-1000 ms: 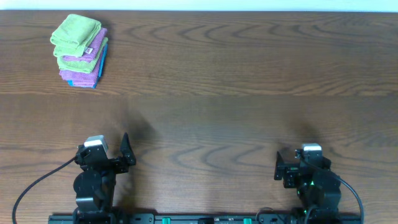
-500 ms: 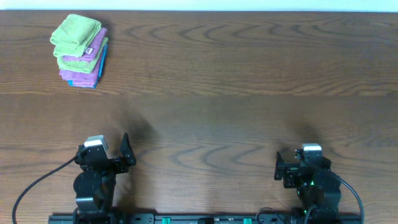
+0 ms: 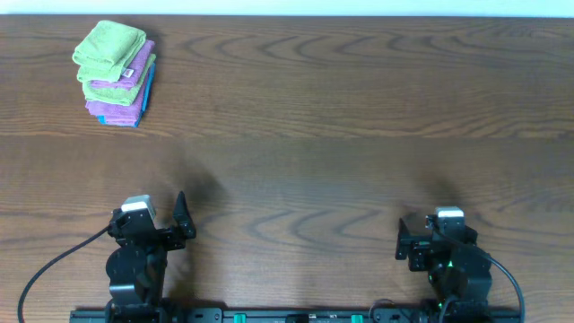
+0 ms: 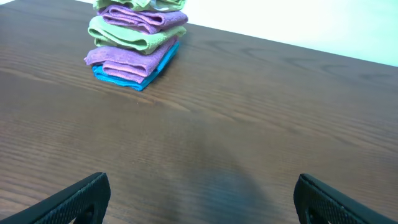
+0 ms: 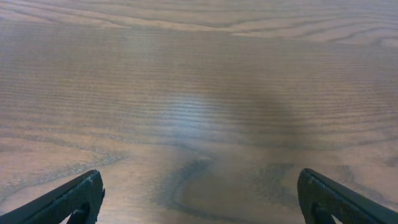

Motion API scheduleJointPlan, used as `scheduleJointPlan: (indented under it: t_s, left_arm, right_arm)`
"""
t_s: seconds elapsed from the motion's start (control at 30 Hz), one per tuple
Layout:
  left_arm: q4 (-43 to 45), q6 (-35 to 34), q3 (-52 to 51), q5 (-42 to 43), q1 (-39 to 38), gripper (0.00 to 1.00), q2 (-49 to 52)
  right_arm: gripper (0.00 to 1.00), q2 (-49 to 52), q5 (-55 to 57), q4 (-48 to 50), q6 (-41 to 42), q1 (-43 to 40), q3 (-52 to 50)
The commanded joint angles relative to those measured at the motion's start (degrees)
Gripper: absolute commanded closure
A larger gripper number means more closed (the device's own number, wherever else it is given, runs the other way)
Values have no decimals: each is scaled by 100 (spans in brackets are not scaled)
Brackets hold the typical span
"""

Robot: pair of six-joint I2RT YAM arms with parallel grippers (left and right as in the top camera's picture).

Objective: Fold the cloth

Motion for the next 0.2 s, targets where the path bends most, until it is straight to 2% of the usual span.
scheduleJointPlan:
  t_s: [0.0, 0.17]
  left_arm:
    - [-31, -63, -125, -103, 17, 5, -35]
    - [-31, -63, -125, -103, 17, 5, -35]
  right_arm:
    - [1, -52, -44, 13, 13, -46, -35]
    - [1, -52, -44, 13, 13, -46, -35]
